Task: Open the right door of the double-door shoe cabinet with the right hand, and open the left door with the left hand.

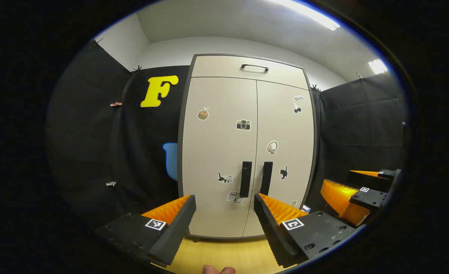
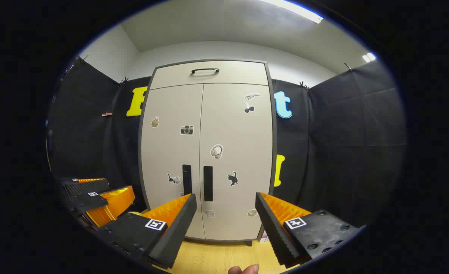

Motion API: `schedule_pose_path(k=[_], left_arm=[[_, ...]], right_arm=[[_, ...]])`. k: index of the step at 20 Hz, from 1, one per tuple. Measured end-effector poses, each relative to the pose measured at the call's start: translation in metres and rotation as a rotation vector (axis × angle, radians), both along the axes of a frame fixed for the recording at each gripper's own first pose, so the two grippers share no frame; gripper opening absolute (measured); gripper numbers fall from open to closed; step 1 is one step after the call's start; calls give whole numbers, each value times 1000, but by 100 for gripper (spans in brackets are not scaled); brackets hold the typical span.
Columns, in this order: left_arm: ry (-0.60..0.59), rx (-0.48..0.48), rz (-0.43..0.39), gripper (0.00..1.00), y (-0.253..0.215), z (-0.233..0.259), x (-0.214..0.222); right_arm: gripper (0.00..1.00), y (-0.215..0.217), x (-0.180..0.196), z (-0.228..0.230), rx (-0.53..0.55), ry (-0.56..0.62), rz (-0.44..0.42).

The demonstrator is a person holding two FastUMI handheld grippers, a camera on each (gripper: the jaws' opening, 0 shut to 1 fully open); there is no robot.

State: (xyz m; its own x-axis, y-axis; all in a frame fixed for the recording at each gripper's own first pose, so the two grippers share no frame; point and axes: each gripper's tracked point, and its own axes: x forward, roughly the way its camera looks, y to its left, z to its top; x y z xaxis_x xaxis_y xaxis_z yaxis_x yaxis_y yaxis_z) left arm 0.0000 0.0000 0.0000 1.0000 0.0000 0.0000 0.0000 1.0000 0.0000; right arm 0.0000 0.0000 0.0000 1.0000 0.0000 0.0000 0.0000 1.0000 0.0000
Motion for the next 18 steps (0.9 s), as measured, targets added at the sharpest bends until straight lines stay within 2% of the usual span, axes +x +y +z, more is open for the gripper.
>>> schedule_pose_path(k=[18], left_arm=[[1,-7,-14,94,8,-6,9]], right_arm=[[98,11,9,-3,5,12,-19]])
